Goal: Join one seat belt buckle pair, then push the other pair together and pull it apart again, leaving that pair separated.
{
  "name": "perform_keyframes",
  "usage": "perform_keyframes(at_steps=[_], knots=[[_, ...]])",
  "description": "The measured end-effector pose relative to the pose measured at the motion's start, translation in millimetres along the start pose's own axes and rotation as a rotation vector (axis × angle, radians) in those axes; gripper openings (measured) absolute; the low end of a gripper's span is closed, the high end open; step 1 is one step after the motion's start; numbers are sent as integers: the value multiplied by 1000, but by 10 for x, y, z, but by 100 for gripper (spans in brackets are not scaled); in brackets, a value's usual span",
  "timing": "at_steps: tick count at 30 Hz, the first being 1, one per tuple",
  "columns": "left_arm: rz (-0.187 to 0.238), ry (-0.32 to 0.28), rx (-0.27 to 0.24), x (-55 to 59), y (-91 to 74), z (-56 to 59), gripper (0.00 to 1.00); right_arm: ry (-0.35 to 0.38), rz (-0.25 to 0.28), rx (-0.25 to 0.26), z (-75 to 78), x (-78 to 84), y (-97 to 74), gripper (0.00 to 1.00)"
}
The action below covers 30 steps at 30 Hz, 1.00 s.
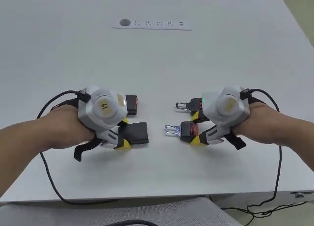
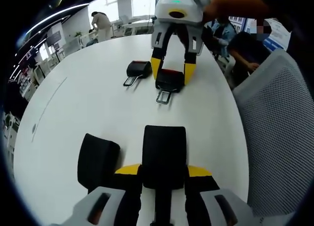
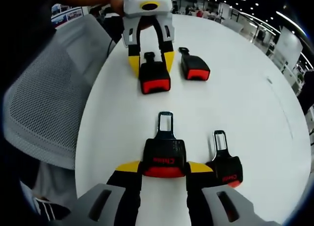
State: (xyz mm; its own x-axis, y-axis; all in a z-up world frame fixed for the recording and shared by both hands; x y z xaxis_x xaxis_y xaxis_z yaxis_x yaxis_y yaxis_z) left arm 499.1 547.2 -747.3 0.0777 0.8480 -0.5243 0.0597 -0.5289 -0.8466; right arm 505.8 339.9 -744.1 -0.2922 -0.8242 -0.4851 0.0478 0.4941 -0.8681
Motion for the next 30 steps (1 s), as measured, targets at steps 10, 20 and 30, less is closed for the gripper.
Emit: perform_keyframes(at_steps=[10,20,30], knots=[[2,63,20,-31,-12,10,34,-47,-26,-13,-32,-61,20,32],[-52,105,55,-112,-3,18,34,-67,-28,-27,-89,-196,115,32],[-68,108,63,-104,-9,5,34,-56,0,-32,-178,-350,225,32]])
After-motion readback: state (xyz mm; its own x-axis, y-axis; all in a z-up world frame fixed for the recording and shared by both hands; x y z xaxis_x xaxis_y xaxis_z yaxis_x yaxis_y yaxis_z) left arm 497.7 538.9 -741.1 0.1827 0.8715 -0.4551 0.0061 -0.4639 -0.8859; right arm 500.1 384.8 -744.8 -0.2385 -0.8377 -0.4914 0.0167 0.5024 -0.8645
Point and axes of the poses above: the centre of the closed fingertips' face, and the gripper's own axes: y roughly forward along the fingers, z roughly to its right, x roughly out of its underside, the point moved 6 cm from there along -y, roughly backward along the fingers, and after that the axes turned 13 degrees about y, right-handed, at the moved point
